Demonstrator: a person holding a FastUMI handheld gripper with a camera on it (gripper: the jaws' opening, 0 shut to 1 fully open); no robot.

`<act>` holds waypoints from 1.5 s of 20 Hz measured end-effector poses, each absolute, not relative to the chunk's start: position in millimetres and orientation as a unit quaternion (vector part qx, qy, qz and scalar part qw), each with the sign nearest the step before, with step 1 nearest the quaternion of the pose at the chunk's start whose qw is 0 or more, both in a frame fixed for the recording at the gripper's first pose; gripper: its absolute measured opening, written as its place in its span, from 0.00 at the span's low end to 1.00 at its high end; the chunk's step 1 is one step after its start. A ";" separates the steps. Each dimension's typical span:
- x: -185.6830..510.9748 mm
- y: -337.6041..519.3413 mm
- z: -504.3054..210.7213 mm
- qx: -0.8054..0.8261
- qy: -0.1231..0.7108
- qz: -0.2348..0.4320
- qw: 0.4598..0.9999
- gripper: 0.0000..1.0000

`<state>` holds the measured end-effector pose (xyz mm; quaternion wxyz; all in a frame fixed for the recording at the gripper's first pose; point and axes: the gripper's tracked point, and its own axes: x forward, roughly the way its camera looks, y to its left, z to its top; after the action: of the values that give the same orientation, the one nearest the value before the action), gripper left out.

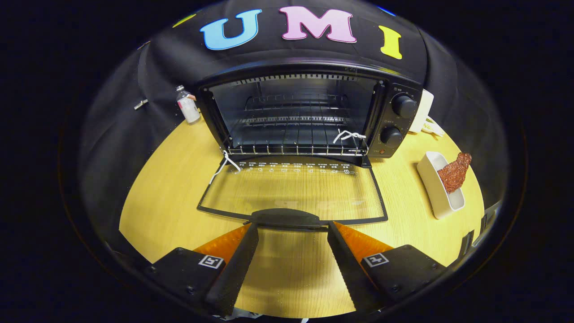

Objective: Open the toaster oven, put the food inside, and close the toaster oven door.

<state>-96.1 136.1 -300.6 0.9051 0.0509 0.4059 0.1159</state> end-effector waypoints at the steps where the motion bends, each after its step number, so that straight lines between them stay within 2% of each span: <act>1: -96.2 134.3 -292.7 0.056 0.400 0.125 0.906 0.97; 8: -88.5 62.6 -212.2 0.163 0.324 0.147 0.920 0.99; 16: -56.8 -84.1 -177.8 0.224 0.267 0.083 0.934 0.99; 24: -4.9 -195.6 -237.9 0.252 0.282 0.031 0.925 0.97; 30: 22.7 -216.9 -299.2 0.314 0.326 0.032 0.891 0.94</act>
<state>22.7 -216.9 -299.2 0.8909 0.3143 0.3264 0.0321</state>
